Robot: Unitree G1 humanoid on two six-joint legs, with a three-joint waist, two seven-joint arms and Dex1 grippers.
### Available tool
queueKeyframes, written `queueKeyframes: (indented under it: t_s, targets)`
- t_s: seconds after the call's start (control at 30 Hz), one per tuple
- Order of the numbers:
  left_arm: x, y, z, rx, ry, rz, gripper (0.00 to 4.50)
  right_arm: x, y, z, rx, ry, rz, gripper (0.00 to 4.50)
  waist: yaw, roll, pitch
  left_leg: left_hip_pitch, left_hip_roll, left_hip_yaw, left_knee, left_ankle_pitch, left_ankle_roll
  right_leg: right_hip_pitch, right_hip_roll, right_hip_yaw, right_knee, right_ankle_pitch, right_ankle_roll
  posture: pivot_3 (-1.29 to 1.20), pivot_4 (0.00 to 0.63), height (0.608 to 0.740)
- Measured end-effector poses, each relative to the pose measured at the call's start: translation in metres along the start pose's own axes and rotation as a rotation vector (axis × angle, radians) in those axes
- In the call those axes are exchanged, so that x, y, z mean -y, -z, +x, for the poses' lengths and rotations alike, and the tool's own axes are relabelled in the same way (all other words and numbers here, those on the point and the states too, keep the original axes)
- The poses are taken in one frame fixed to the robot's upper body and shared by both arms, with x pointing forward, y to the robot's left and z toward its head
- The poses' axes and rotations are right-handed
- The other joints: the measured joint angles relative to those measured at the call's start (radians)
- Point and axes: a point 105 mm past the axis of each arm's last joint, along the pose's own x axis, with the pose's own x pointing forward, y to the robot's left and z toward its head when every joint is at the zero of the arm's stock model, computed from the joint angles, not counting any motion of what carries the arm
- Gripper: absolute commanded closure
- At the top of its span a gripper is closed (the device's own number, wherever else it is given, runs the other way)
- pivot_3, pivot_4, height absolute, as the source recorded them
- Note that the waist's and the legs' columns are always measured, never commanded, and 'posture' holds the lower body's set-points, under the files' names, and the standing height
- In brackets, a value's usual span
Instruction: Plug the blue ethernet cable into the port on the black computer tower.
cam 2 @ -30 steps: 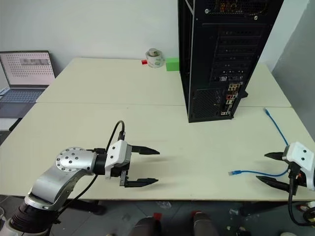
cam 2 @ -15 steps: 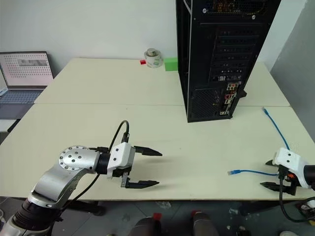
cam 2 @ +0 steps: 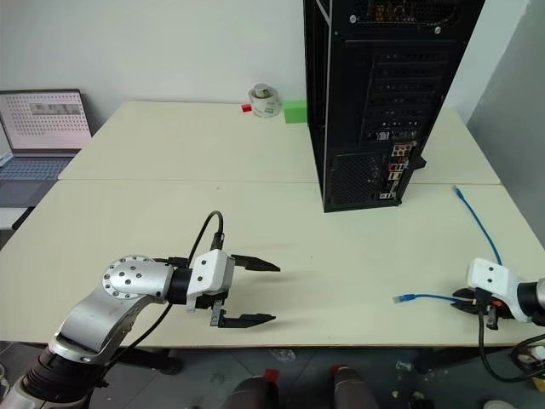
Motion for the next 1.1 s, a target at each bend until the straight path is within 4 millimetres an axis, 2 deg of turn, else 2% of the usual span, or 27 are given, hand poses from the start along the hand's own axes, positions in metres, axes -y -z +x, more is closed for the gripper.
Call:
queueKeyframes:
  t_s: [0.03,0.13,0.43,0.57,0.73,0.9,0.93,1.03,1.1]
  targets:
    - [0.000,0.001,0.000,-0.001,-0.002,-0.003,0.00,0.000,-0.003,0.002,0.003,0.002,-0.019,4.45,0.000,0.000,0.000,0.000,0.000,0.000,0.000,0.000,0.000,0.000,0.000,0.000,0.000,0.000,0.000,0.00,0.150,0.740]
    - [-0.002,0.004,-0.001,-0.005,-0.008,-0.017,0.00,0.000,-0.009,0.005,0.020,0.007,-0.041,4.45,0.000,0.000,0.000,0.000,0.000,0.000,0.000,0.000,0.000,0.000,0.000,0.000,0.000,0.000,0.000,0.00,0.150,0.740]
    - [-0.007,0.009,0.000,-0.016,-0.046,-0.031,0.00,-0.003,-0.059,0.021,0.166,0.016,-0.089,4.45,0.002,0.000,0.000,0.000,0.000,-0.001,0.000,0.000,0.000,0.000,0.000,0.000,0.000,0.000,0.000,0.00,0.150,0.740]
    - [-0.011,0.014,-0.001,-0.025,-0.073,-0.047,0.00,-0.008,-0.080,0.035,0.227,0.012,-0.085,4.45,0.001,0.000,0.000,0.000,0.000,-0.001,0.000,0.000,0.000,0.000,0.000,-0.001,0.000,0.000,0.000,0.00,0.150,0.740]
    - [-0.014,0.020,-0.002,-0.038,-0.087,-0.052,0.00,-0.019,-0.105,0.062,0.291,-0.028,-0.074,4.45,0.002,0.000,0.000,-0.001,0.000,-0.001,0.000,0.000,0.000,-0.001,0.000,-0.001,0.001,0.000,0.000,0.00,0.150,0.740]
    - [-0.014,0.022,-0.003,-0.048,-0.093,-0.047,0.00,-0.021,-0.112,0.070,0.279,-0.038,-0.071,3.52,0.003,0.000,0.000,-0.002,-0.001,-0.002,0.001,0.000,0.000,-0.001,-0.001,-0.002,0.000,0.000,0.000,0.00,0.150,0.740]
    - [-0.014,0.022,-0.003,-0.050,-0.097,-0.049,0.00,-0.021,-0.113,0.070,0.279,-0.036,-0.071,3.17,0.003,0.000,0.000,-0.002,-0.001,-0.002,0.001,0.000,0.000,-0.001,-0.001,-0.002,0.000,0.000,0.000,0.00,0.150,0.740]
    - [-0.012,0.026,-0.003,-0.055,-0.106,-0.063,0.00,-0.021,-0.115,0.068,0.283,-0.053,-0.041,2.51,0.003,0.000,0.000,-0.002,-0.001,-0.002,0.001,0.000,0.000,-0.001,-0.001,-0.002,0.000,0.000,0.000,0.00,0.150,0.740]
    - [-0.010,0.029,-0.003,-0.059,-0.108,-0.074,0.00,-0.022,-0.117,0.067,0.294,-0.069,-0.021,2.51,0.003,0.000,0.000,-0.002,0.000,-0.002,0.001,0.000,0.000,-0.001,-0.001,-0.002,0.000,0.000,0.000,0.00,0.150,0.740]
